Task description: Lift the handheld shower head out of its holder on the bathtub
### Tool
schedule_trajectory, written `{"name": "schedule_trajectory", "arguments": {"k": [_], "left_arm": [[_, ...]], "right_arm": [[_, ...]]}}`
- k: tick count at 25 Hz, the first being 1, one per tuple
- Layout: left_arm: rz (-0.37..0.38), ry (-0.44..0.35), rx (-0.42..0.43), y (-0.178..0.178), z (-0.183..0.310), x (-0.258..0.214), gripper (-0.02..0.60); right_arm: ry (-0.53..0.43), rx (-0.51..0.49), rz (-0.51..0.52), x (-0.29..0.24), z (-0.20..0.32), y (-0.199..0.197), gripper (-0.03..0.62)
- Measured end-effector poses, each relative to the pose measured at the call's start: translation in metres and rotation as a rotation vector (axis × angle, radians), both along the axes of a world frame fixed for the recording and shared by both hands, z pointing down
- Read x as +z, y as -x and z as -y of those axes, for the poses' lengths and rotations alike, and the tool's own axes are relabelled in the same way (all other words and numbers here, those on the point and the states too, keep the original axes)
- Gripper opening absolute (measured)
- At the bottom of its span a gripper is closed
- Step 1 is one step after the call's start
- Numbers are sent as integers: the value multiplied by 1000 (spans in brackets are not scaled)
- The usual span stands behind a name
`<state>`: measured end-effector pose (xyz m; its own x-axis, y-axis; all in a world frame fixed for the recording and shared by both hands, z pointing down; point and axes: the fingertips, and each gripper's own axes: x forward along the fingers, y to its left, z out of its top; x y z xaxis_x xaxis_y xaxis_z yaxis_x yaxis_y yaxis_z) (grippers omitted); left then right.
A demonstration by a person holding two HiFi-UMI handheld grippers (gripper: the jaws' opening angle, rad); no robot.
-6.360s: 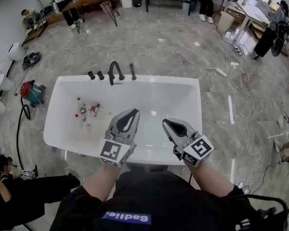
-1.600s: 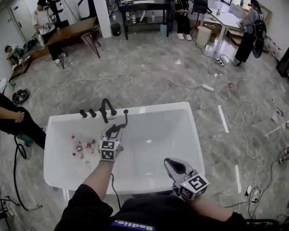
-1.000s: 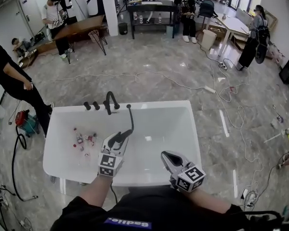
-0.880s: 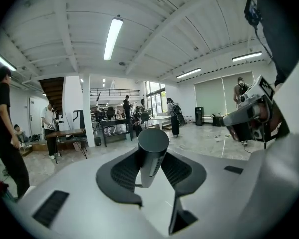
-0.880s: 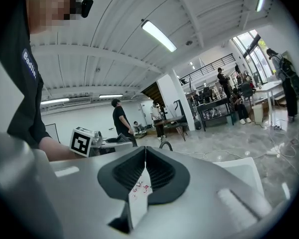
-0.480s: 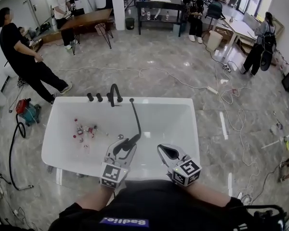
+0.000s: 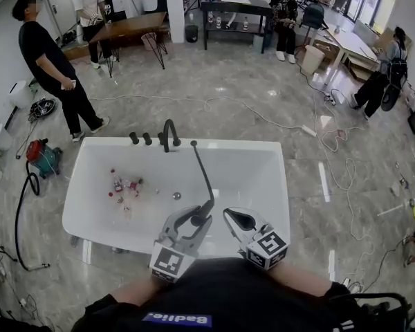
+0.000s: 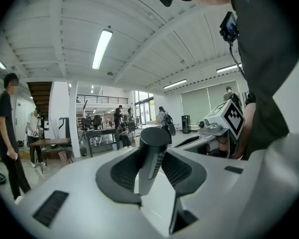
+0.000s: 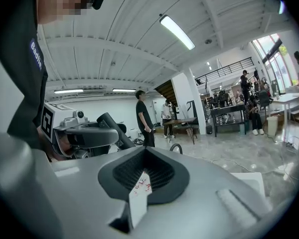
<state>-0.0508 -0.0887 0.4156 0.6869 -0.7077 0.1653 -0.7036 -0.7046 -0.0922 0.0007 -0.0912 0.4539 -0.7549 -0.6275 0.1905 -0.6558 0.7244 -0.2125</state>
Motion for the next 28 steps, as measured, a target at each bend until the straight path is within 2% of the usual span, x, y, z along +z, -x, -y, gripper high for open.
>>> {"name": "schedule_trajectory", "arguments": {"k": [3, 9, 14, 19, 23, 28], "left_arm": [[9, 9, -2, -2, -1, 2, 137], [-28, 82, -6, 0, -3, 27, 137], [-51, 82, 5, 3, -4, 27, 137], [-26, 57, 15, 2, -4, 26, 137], [-21, 88, 11, 6, -4, 30, 137], [-31, 89, 5, 10, -2, 28, 137]], "right_arm": [[-16, 13, -4, -7, 2, -2, 2], [-34, -22, -10, -2, -6, 5, 2], [-35, -42, 10, 0, -9, 14, 2], [-24, -55, -9, 5, -9, 16, 2], [-25, -62, 6, 2, -6, 21, 0], [-7, -79, 9, 4, -6, 25, 0]]}}
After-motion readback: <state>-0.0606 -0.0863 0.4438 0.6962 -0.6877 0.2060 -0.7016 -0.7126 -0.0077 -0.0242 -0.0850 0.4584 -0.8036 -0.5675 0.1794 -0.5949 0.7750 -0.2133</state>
